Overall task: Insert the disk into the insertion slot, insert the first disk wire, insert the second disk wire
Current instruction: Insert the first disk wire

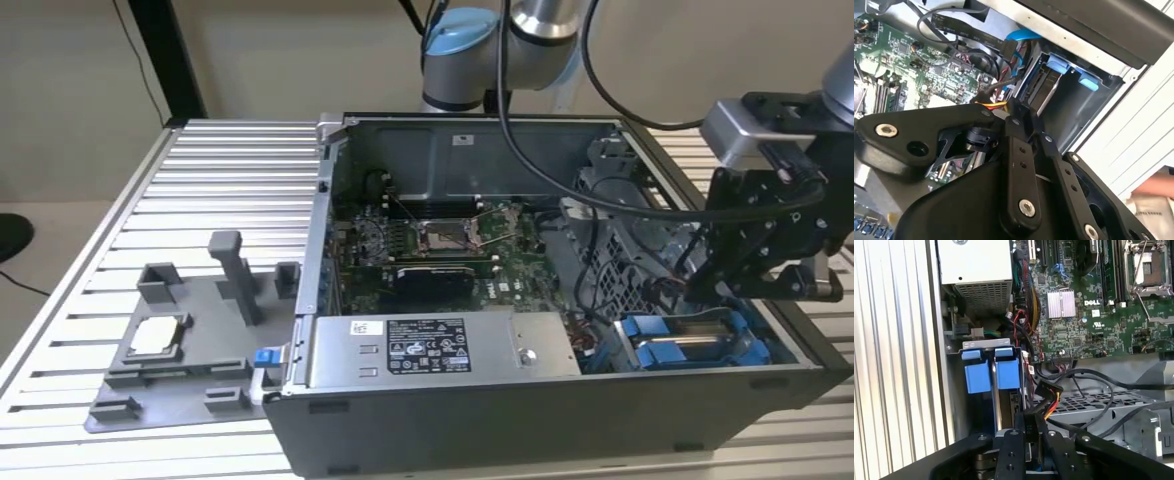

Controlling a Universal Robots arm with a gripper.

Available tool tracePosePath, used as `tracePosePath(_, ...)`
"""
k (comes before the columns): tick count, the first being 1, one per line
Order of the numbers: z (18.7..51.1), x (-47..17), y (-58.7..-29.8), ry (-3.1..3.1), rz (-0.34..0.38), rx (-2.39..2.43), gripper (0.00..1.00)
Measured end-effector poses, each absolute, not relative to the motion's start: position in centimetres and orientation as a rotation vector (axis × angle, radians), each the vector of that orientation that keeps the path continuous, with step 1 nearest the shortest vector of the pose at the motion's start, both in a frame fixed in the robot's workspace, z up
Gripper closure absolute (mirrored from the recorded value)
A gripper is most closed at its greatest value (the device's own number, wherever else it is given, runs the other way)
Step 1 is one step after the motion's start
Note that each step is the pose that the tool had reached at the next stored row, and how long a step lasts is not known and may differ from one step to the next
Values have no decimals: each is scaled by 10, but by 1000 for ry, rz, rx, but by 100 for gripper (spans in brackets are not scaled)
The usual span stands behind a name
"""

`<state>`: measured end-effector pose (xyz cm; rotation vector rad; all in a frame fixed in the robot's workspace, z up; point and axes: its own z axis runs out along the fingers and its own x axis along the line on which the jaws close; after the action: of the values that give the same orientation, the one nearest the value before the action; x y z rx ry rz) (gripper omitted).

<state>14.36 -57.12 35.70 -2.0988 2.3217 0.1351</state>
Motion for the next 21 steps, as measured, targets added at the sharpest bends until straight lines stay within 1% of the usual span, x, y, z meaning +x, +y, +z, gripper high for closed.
tracePosePath(7,349,152,-571,2334,109,-2109,100)
tracePosePath(21,339,160,-571,2273,103,-2181,100)
